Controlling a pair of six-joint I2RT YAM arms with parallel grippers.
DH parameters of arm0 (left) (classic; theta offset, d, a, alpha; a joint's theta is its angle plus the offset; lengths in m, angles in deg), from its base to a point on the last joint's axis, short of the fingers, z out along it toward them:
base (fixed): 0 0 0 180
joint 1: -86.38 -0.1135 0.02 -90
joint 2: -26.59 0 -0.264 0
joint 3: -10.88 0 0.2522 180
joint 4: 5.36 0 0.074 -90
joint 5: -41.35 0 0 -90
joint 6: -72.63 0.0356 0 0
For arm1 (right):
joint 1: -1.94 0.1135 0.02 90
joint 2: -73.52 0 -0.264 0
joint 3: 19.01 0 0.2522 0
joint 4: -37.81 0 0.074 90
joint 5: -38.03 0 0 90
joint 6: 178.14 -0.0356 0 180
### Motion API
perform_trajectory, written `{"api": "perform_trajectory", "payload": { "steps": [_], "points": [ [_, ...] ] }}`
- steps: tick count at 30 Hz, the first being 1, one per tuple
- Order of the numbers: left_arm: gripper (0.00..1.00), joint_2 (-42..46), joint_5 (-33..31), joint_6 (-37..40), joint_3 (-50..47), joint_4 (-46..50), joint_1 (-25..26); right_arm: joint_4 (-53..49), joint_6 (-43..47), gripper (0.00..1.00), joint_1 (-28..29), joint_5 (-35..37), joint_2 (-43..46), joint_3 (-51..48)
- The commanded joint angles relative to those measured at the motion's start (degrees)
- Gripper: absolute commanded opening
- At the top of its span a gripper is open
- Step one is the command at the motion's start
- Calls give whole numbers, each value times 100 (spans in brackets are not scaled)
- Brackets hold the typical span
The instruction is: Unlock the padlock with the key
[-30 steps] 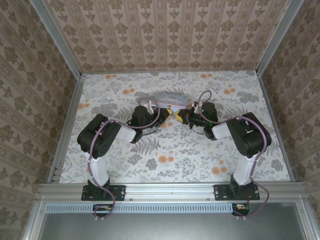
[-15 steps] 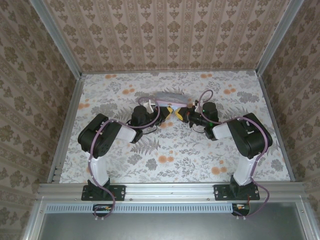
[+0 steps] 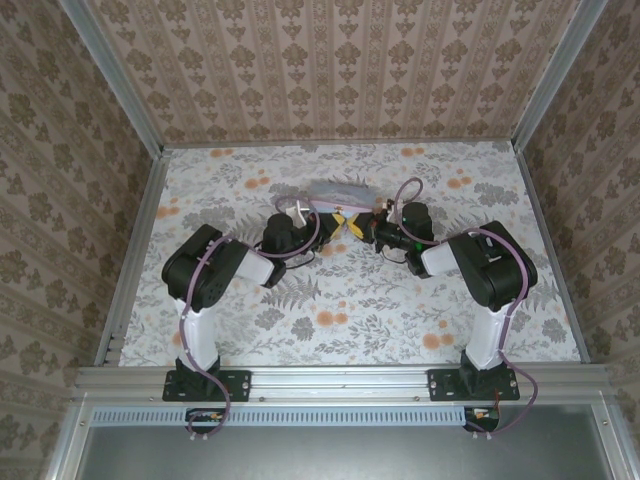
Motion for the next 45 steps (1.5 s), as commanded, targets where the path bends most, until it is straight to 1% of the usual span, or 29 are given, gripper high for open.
{"api": "perform_trajectory", "payload": {
  "steps": [1, 2, 6, 8, 9, 18, 25, 29, 32, 33, 35, 36, 38, 40, 43, 45],
  "points": [
    [0, -118, 1933, -104, 31, -137, 685, 966, 186, 0, 218, -37, 85, 400],
    [0, -118, 1888, -140, 13, -143, 681, 1018, 177, 0, 216, -2, 84, 374],
    [0, -111, 1693, -217, -61, -127, 644, 1026, 173, 26, 209, 75, 136, 318],
    [0, -95, 1603, -219, -111, -115, 613, 958, 214, 34, 207, 83, 201, 281],
    [0, -86, 1558, -213, -133, -91, 595, 893, 250, 36, 204, 93, 250, 258],
    [0, -74, 1500, -158, -89, 15, 489, 926, 310, 38, 152, 146, 440, -65],
    [0, -98, 1507, -140, -77, 21, 466, 1127, 178, 24, 128, 144, 420, -165],
    [0, -111, 1507, -105, -101, 41, 444, 1333, 56, 21, 124, 159, 389, -230],
    [0, -129, 1516, -105, -102, 41, 446, 1486, -40, 25, 127, 189, 366, -263],
    [0, -137, 1519, -101, -105, 36, 447, 1527, -71, 29, 132, 190, 344, -255],
    [0, -146, 1501, -97, -106, 41, 445, 1607, -112, 40, 119, 157, 307, -189],
    [0, -155, 1484, -105, -106, 38, 432, 1605, -101, 41, 119, 133, 319, -168],
    [0, -161, 1457, -91, -97, 63, 418, 1375, 51, 42, 100, 62, 409, -157],
    [0, -153, 1424, -50, -106, 117, 379, 934, 332, 43, 89, 16, 563, -206],
    [0, -155, 1405, 12, -83, 187, 298, -110, 1013, 43, 57, -108, 934, -294],
    [0, -138, 1419, 60, -48, 257, 256, -1056, 1634, 44, 25, -143, 1255, -365]
  ]
}}
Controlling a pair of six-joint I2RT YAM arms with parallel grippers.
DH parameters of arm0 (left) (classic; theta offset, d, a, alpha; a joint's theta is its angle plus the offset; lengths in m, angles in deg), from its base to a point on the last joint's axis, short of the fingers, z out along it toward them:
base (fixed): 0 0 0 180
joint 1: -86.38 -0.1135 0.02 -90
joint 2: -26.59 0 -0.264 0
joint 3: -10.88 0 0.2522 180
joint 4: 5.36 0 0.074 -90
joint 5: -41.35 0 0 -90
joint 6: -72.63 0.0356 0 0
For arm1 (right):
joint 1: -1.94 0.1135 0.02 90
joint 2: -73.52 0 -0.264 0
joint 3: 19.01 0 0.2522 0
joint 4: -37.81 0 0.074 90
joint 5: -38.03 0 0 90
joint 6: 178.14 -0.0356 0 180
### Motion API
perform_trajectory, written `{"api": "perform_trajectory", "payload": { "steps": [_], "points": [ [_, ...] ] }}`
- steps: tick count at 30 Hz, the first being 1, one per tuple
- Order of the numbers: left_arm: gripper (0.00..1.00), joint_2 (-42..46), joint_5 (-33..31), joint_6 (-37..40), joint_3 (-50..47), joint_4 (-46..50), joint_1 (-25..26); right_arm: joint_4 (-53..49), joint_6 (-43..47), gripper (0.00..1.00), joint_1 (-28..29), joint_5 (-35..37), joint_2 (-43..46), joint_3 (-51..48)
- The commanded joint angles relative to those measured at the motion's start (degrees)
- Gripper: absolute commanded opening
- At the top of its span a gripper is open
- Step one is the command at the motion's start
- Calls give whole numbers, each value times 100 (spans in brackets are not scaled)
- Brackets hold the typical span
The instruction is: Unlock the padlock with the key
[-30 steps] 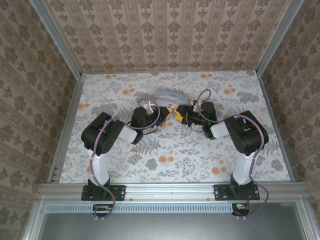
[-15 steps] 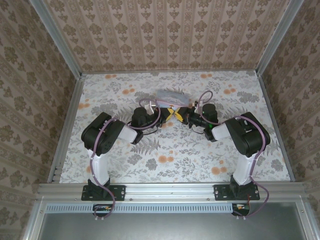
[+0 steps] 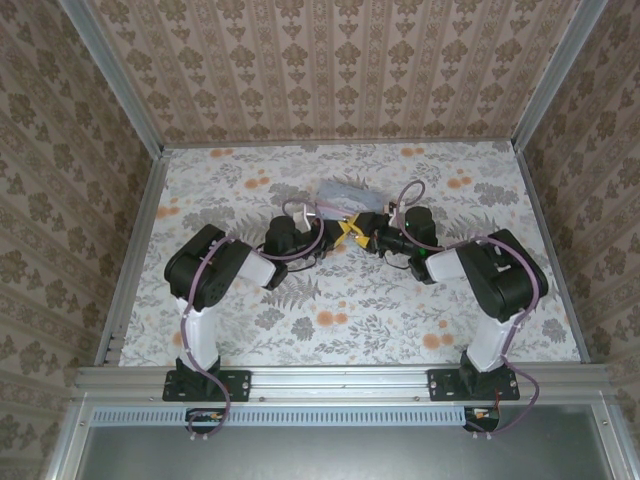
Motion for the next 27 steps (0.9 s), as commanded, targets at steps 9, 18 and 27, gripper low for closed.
{"api": "perform_trajectory", "payload": {
  "steps": [9, 18, 27],
  "points": [
    [0, -8, 796, 330, 78, 470, 11, -2141, 2016, 48, -230, -271, 1101, -508],
    [0, 64, 783, 441, 119, 714, -87, -3457, 3173, 45, -226, 178, 1768, -541],
    [0, 75, 752, 347, 126, 817, -96, -5404, 5530, 44, 519, 2066, 2731, 178]
  ]
}}
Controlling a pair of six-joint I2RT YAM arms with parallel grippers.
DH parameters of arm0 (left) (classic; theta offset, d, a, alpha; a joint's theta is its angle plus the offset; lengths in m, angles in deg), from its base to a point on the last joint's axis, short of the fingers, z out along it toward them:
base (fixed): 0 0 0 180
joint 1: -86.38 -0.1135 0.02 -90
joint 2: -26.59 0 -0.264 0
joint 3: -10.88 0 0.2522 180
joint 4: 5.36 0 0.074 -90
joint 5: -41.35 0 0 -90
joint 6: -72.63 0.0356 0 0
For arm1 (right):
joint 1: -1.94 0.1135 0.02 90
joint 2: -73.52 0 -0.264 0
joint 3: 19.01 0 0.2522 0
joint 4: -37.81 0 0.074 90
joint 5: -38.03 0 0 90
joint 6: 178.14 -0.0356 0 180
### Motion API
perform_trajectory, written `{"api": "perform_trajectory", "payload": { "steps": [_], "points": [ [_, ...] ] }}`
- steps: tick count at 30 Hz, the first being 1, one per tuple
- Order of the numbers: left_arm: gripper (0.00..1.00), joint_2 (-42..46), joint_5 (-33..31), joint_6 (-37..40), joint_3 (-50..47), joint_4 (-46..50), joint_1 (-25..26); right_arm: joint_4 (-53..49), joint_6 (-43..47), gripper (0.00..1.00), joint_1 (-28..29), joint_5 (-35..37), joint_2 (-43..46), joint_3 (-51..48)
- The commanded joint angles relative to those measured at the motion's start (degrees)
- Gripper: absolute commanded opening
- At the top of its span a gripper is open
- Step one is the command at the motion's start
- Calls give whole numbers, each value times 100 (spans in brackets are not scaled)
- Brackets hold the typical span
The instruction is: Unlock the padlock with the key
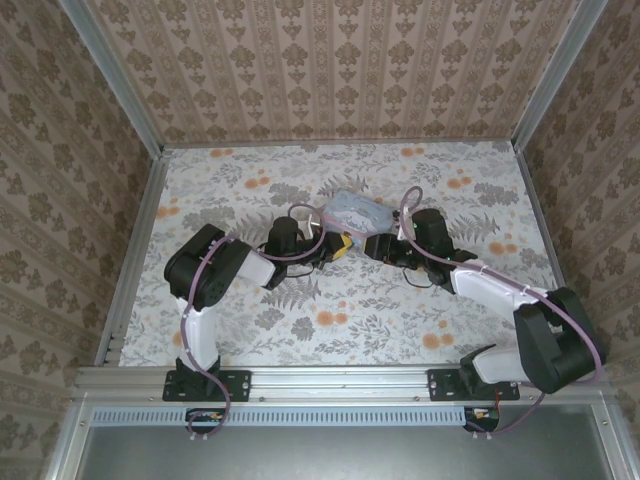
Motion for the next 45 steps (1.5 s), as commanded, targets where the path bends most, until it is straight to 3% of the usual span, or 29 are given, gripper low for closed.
{"api": "perform_trajectory", "payload": {
  "steps": [1, 7, 18, 33, 45],
  "points": [
    [0, 78, 124, 86, 134, -99, -39, -913, 1276, 44, 349, 1136, 181, 265],
    [0, 163, 123, 101, 113, 98, -30, -878, 2334, 44, 1064, 2278, 143, 318],
    [0, 433, 201, 201, 140, 514, -22, -764, 3480, 40, 1630, 2895, -598, 505],
    [0, 614, 272, 224, 214, 781, 62, -695, 3722, 40, 1928, 3860, -1180, 753],
    [0, 626, 270, 237, 192, 768, 101, -756, 3775, 35, 1909, 4088, -1345, 1036]
  ]
}}
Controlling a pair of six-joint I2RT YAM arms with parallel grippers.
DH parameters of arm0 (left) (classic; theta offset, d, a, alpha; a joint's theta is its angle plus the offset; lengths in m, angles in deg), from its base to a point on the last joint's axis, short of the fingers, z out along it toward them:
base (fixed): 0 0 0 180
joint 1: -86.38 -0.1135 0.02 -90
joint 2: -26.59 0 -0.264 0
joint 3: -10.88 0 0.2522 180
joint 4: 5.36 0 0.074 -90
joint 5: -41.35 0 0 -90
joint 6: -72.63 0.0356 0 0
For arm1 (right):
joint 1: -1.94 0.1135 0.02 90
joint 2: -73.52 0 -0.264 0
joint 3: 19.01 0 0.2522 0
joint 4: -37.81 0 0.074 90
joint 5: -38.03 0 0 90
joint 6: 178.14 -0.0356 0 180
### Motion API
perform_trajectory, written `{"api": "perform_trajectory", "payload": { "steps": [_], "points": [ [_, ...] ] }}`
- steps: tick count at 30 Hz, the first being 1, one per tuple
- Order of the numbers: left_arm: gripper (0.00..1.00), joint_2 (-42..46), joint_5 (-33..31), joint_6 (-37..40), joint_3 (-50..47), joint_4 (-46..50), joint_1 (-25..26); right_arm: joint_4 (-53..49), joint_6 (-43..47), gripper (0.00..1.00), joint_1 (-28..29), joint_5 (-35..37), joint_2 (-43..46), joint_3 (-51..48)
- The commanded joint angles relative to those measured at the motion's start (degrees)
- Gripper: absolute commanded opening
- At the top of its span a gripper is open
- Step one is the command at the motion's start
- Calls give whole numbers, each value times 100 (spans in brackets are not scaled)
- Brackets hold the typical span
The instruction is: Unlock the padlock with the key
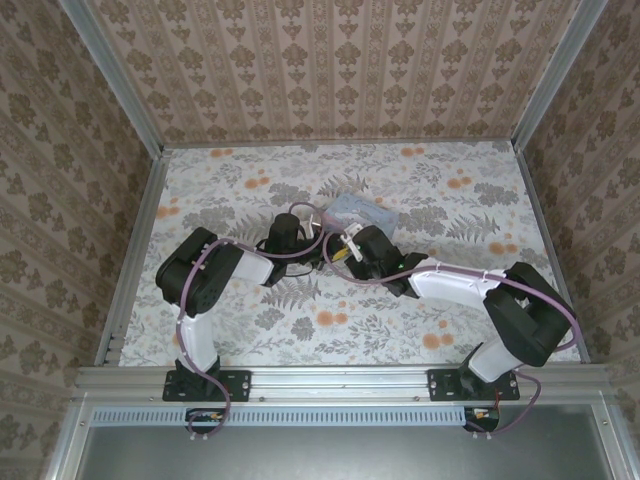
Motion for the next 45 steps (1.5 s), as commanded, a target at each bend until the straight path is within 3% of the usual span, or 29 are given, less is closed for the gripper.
{"api": "perform_trajectory", "payload": {
  "steps": [1, 4, 6, 10, 15, 18, 21, 27, 38, 45],
  "points": [
    [0, 237, 163, 157, 123, -113, 66, -87, 92, 35, -19, 272, -191, 237],
    [0, 256, 167, 159, 108, -111, 90, -76, 19, 27, -58, 255, -330, 350],
    [0, 264, 180, 151, 97, -111, 118, -44, -94, 17, -99, 192, -375, 403],
    [0, 279, 170, 131, 46, -166, 145, 52, -383, 1, -261, -359, -297, 421],
    [0, 256, 114, 101, -21, -272, 146, 471, -1150, 0, -726, -2305, -99, 233],
    [0, 255, 61, 115, -47, -302, 120, 688, -1620, 24, -945, -2850, 37, 3],
    [0, 246, 48, 163, -70, -304, 85, 1114, -2228, 35, -1250, -3156, 318, -424],
    [0, 220, 32, 308, -110, -266, 92, 1591, -3051, 41, -1533, -3490, 587, -966],
    [1, 123, 66, 626, -207, -96, 119, 2788, -4065, 42, -1887, -3701, -33, -1236],
    [22, 291, 58, 866, -290, 105, 128, 3113, -4392, 43, -2117, -3723, -454, -1057]
  ]
}}
